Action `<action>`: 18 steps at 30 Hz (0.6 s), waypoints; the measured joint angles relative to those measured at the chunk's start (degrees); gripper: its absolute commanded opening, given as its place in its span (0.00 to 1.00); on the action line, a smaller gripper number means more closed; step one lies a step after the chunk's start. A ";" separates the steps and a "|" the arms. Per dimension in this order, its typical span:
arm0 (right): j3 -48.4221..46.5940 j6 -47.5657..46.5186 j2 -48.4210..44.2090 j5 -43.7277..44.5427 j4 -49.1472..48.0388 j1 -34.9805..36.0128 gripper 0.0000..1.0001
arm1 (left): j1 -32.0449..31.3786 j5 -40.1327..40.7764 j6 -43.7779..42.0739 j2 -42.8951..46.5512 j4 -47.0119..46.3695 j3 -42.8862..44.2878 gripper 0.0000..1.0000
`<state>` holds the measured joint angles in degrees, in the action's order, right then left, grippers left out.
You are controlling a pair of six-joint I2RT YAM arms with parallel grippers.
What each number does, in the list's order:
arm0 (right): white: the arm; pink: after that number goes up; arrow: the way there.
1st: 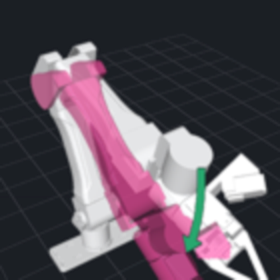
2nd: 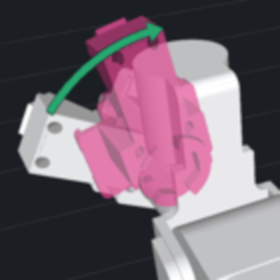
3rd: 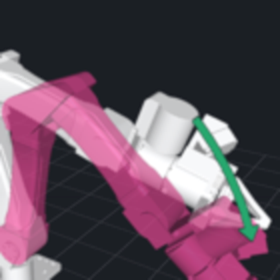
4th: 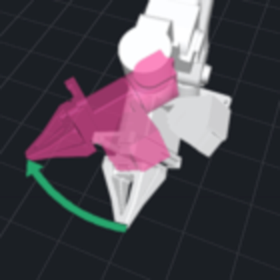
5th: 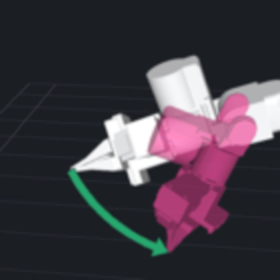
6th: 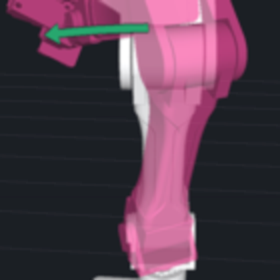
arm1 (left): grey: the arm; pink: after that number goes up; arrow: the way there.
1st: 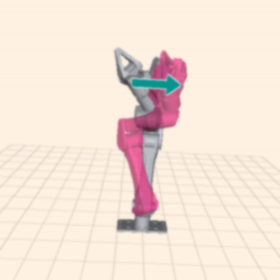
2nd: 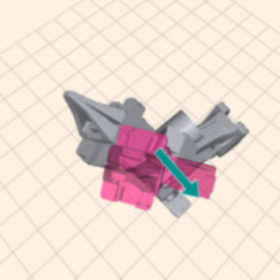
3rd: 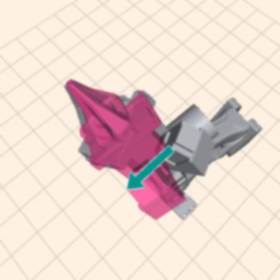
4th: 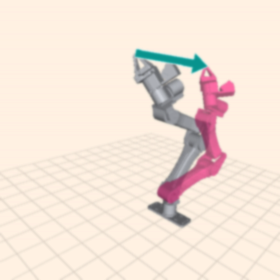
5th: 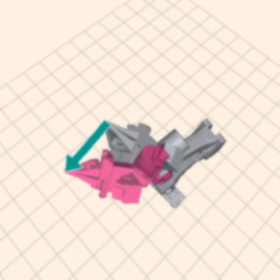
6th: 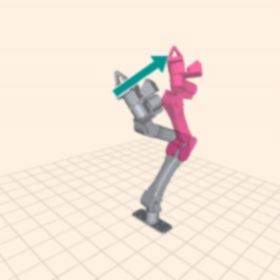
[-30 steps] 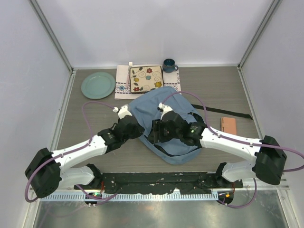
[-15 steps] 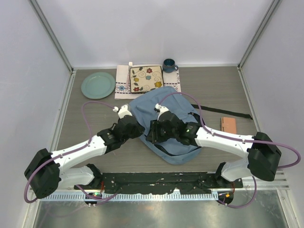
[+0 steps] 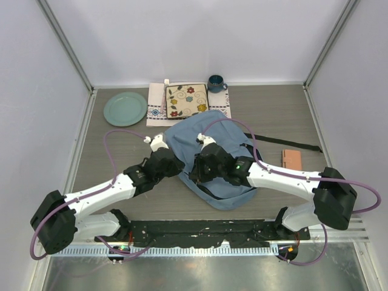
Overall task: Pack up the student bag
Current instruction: Zip the student bag at the center of the board.
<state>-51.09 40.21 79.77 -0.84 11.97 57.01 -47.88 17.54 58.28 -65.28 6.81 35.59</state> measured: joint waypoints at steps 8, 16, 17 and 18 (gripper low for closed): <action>1.75 -0.02 -3.28 2.32 -0.66 0.20 0.03 | 0.37 -0.17 0.22 0.28 -0.55 -0.17 0.00; 6.82 0.46 -12.02 2.58 -1.53 0.20 0.01 | 3.58 -2.58 0.22 0.68 -0.72 -1.36 0.00; 7.48 0.59 -12.28 2.58 -1.79 0.20 0.01 | 3.74 -2.82 0.17 0.68 -0.70 -1.36 0.00; 8.02 0.70 -12.37 2.54 -1.92 0.20 0.01 | 3.78 -3.04 0.11 0.68 -0.70 -1.36 0.00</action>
<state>-43.07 40.91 67.40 1.69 10.04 57.21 -44.10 14.50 58.39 -64.60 6.11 34.24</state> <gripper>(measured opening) 0.104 0.026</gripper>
